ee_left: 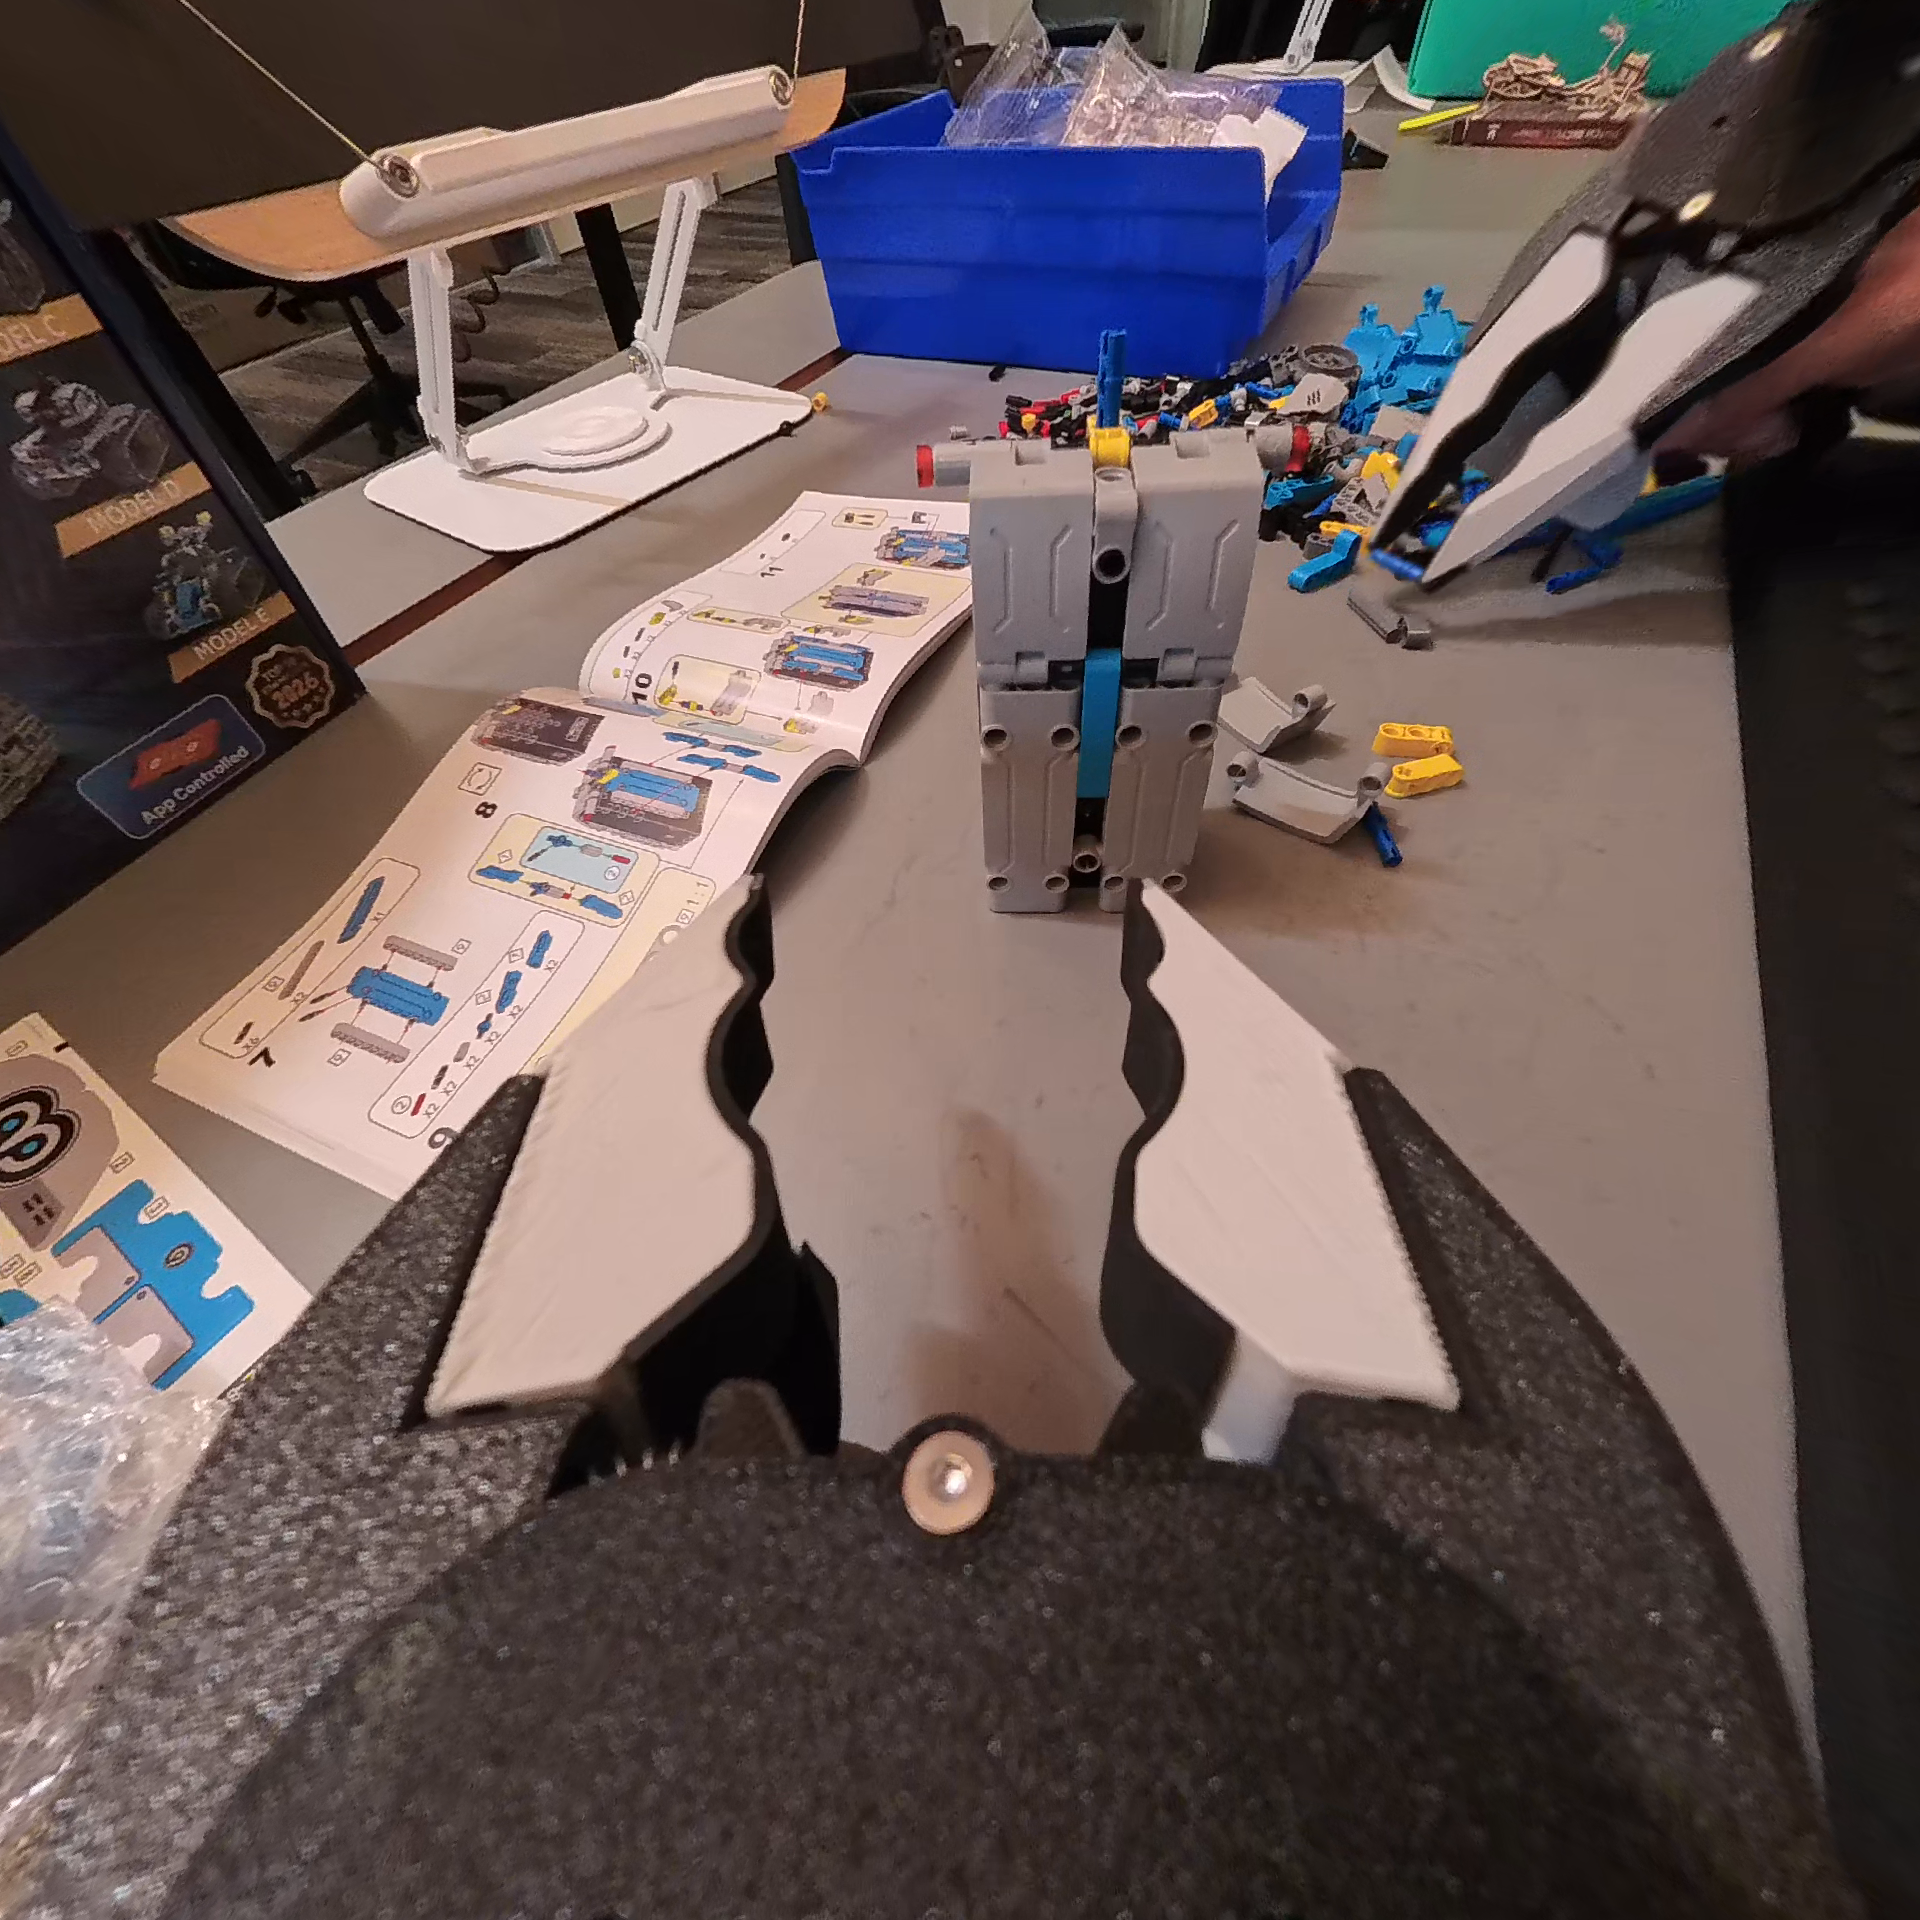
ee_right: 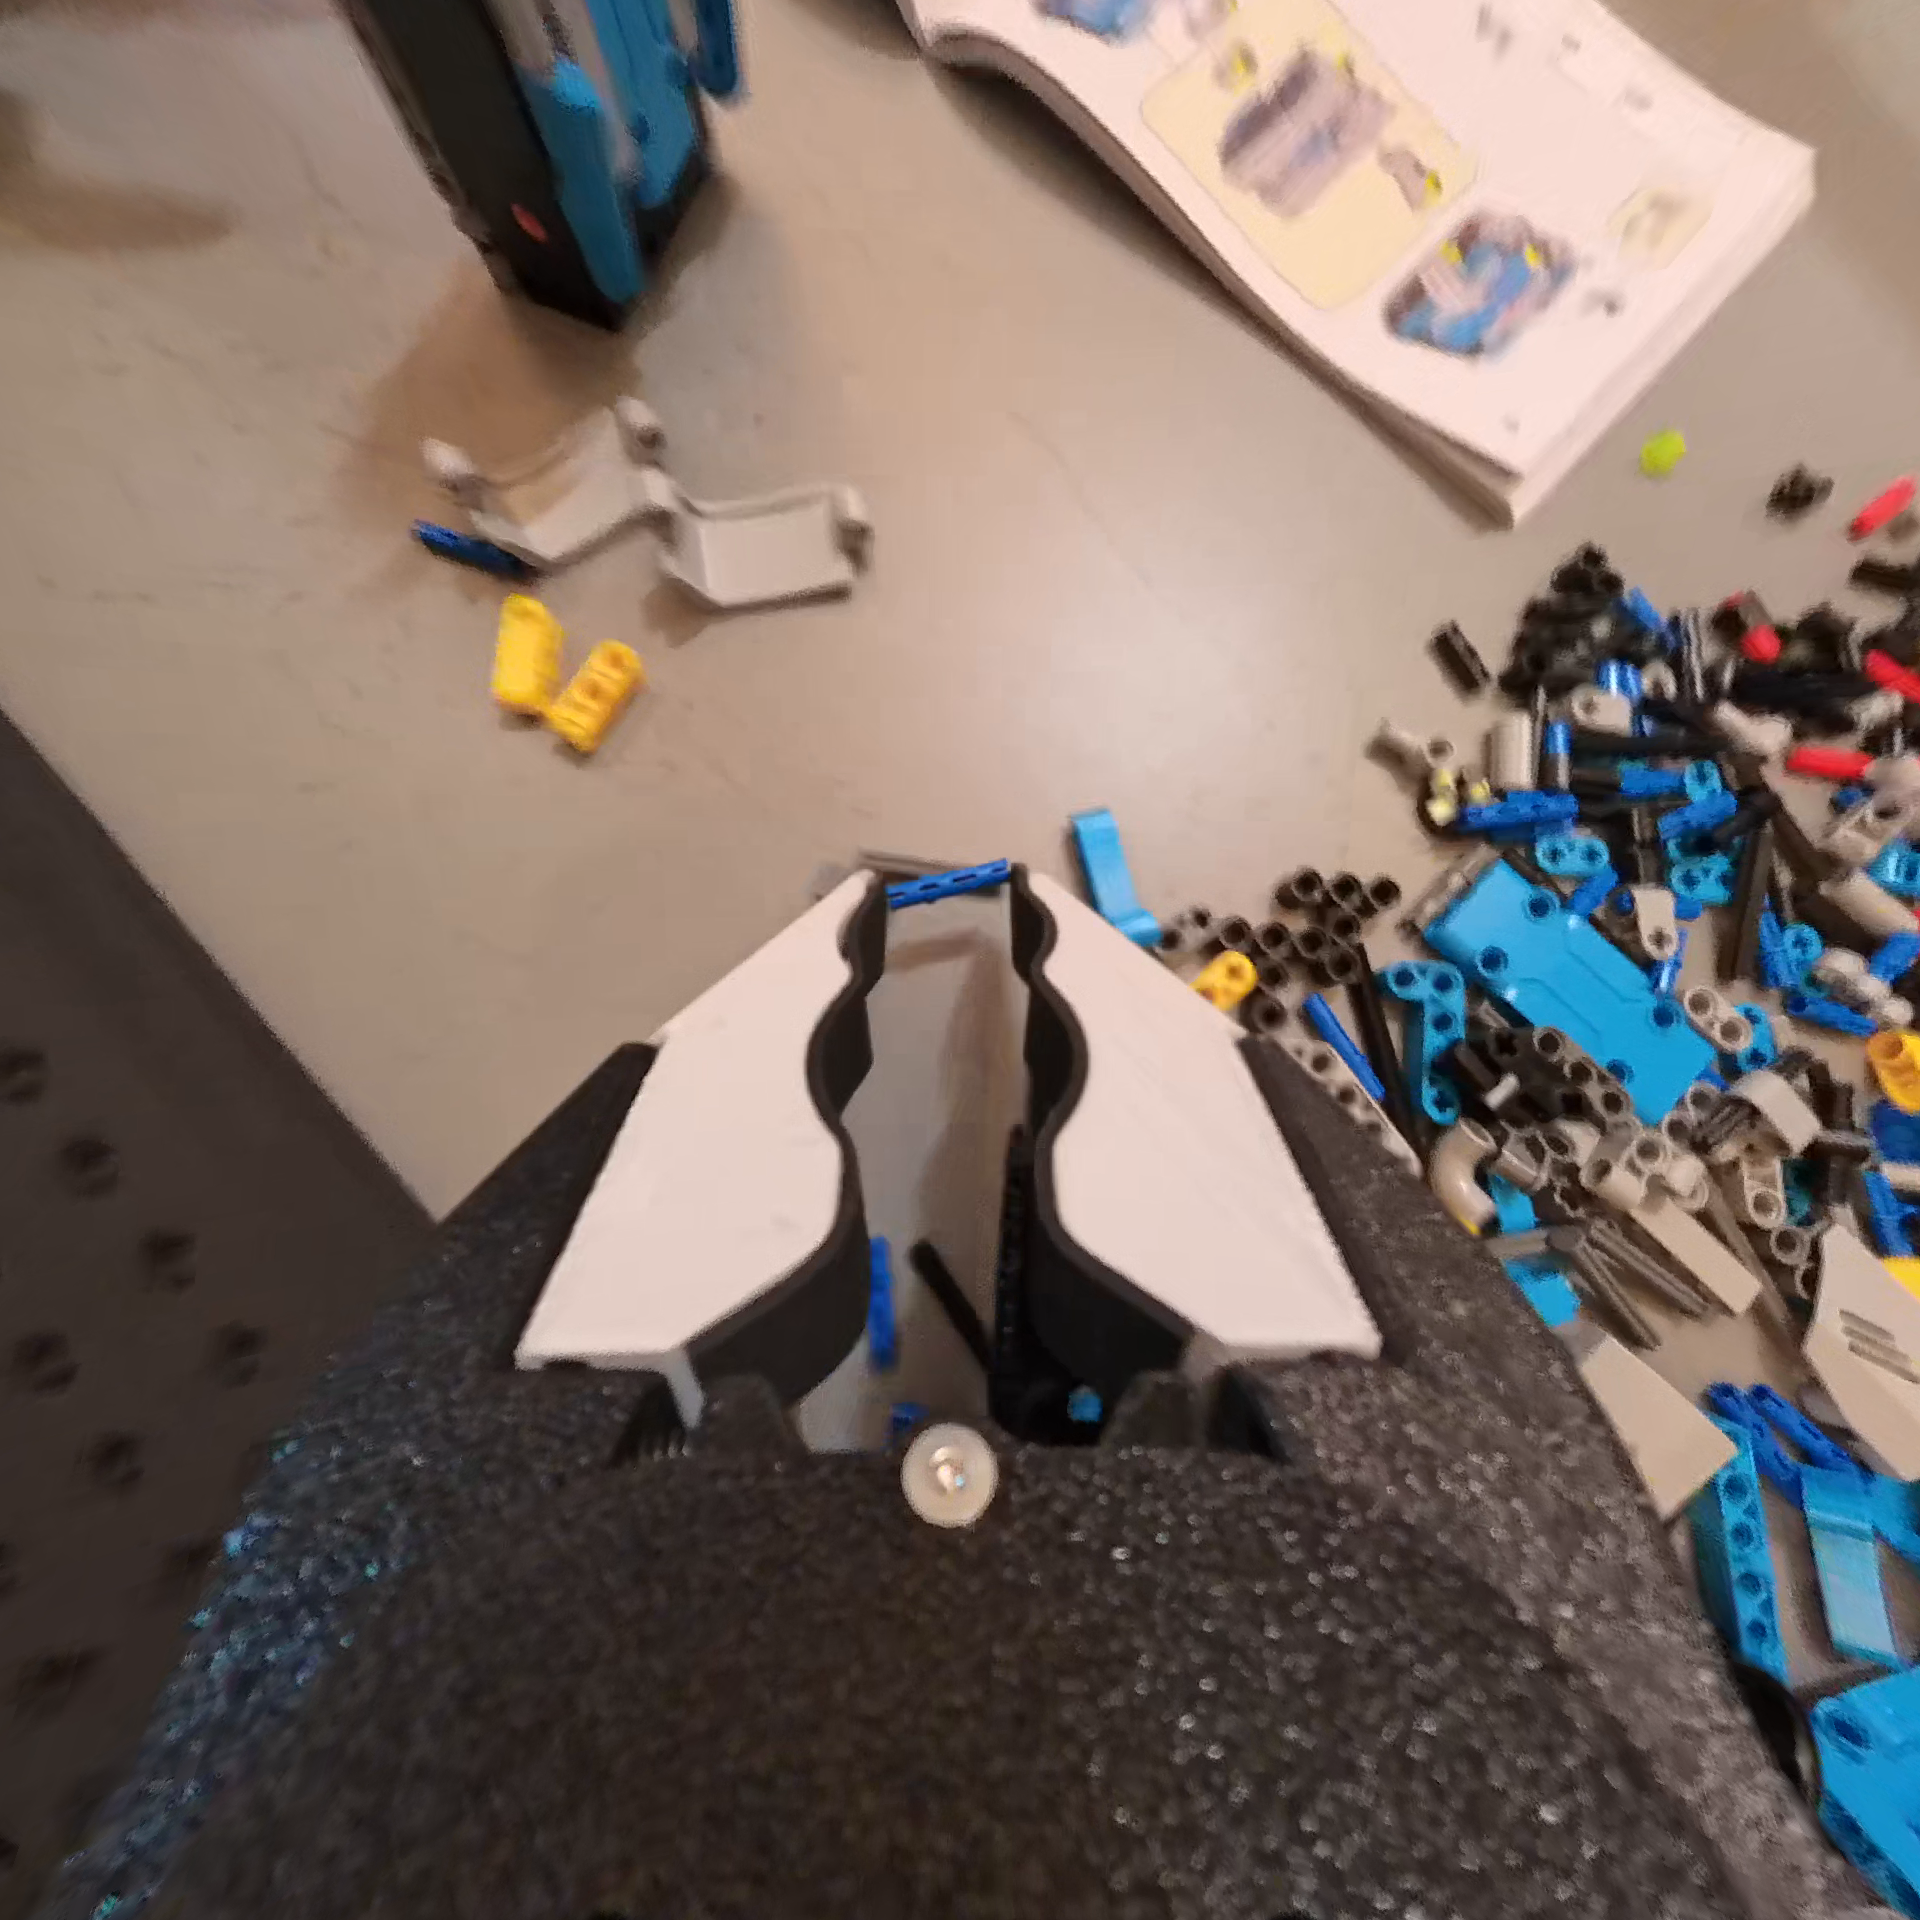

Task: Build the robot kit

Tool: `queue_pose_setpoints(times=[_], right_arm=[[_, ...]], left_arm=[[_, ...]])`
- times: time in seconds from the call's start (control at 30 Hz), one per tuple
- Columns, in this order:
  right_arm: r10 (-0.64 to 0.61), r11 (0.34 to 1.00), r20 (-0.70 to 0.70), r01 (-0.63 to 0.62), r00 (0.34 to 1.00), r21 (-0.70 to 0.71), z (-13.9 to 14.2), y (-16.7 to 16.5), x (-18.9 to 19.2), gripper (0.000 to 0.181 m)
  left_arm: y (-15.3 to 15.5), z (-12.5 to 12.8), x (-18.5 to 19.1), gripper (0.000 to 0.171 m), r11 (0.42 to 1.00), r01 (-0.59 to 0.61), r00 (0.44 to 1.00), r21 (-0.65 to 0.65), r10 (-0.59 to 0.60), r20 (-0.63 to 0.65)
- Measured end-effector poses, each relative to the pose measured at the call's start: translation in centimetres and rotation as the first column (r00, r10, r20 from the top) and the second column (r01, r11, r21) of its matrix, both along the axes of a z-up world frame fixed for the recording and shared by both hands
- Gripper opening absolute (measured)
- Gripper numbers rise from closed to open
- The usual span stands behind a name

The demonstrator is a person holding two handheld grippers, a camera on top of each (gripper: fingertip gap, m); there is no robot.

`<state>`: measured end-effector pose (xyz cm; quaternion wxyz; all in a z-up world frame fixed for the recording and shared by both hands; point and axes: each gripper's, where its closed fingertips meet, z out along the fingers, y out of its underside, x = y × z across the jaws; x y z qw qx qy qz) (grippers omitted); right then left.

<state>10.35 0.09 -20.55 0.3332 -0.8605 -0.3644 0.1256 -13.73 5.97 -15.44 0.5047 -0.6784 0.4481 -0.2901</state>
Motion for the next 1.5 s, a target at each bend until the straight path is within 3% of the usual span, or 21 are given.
queue_pose_setpoints(times=[0.13,0.27,0.33,0.4,0.47,0.5,0.57,0.63,0.73,0.8,0.97,1.07,1.23,1.27,1.33,1.5], right_arm=[[0.175,0.984,-0.094,-0.173,0.980,0.033,2.4,-2.4,-6.5,0.024],[0.262,0.965,-0.071,-0.261,0.963,0.019,0.6,-3.7,-12.2,0.024],[0.276,0.961,-0.035,-0.277,0.961,-0.024,-0.6,-4.3,-13.2,0.024],[0.240,0.971,0.061,-0.240,0.969,0.002,-1.4,-3.4,-12.4,0.024],[0.247,0.969,0.051,-0.247,0.968,-0.009,-1.4,-3.7,-12.2,0.027],[0.240,0.971,0.048,-0.241,0.970,0.007,-1.0,-3.6,-11.8,0.039],[0.210,0.975,0.008,-0.210,0.978,0.070,0.9,-3.3,-10.3,0.041],[0.100,0.991,-0.003,-0.100,0.995,0.090,2.1,-2.2,-7.0,0.038],[-0.087,0.995,0.051,0.084,0.995,0.061,0.9,-0.8,-2.2,0.054],[-0.132,0.990,0.055,0.129,0.990,0.061,0.0,-0.4,-1.6,0.061],[-0.127,0.989,0.127,0.116,0.984,0.086,-1.1,0.0,-0.5,0.034],[-0.149,0.989,0.064,0.148,0.987,0.027,-1.5,0.1,0.2,0.025],[-0.307,0.952,0.126,0.303,0.943,0.049,-1.5,1.0,4.5,0.000],[-0.332,0.943,0.151,0.326,0.931,0.065,-1.5,1.1,5.4,0.003],[-0.316,0.948,0.127,0.309,0.940,0.077,-1.1,1.0,5.1,0.018],[-0.160,0.981,0.061,0.152,0.985,0.119,-0.1,1.0,-0.4,0.018]], left_arm=[[0.0,0.0,0.0,0.067,1.000,0.000,1.000,-0.002,0.000,-0.002],[0.0,0.0,0.0,0.067,1.000,-0.001,1.000,-0.002,0.001,0.000],[0.0,0.0,0.0,0.067,1.000,0.000,1.000,0.004,0.000,-0.001],[-0.1,0.0,0.0,0.067,1.000,0.002,1.000,0.009,-0.002,-0.007],[-0.1,-0.1,0.1,0.067,1.000,0.001,1.000,0.012,-0.001,-0.010],[-0.1,-0.1,0.1,0.067,1.000,0.001,1.000,0.010,-0.001,-0.010],[-0.1,-0.1,0.0,0.067,1.000,0.000,1.000,0.005,0.000,-0.006],[0.0,0.0,0.0,0.067,1.000,0.000,1.000,0.005,0.000,-0.004],[-0.1,-0.1,0.1,0.067,1.000,0.002,1.000,0.006,-0.002,-0.010],[0.0,-0.1,0.1,0.067,1.000,0.002,1.000,0.003,-0.002,-0.010],[-0.1,-0.1,0.0,0.067,1.000,0.001,1.000,0.006,-0.001,-0.008],[-0.1,-0.1,0.1,0.067,1.000,0.002,1.000,0.007,-0.002,-0.011],[-0.1,-0.1,0.0,0.067,1.000,0.002,1.000,0.009,-0.002,-0.008],[-0.1,-0.1,0.1,0.067,1.000,0.003,1.000,0.012,-0.002,-0.010],[-0.1,-0.1,0.1,0.067,1.000,0.003,1.000,0.013,-0.003,-0.012],[0.0,-0.1,0.1,0.067,1.000,0.002,1.000,0.003,-0.002,-0.008]])
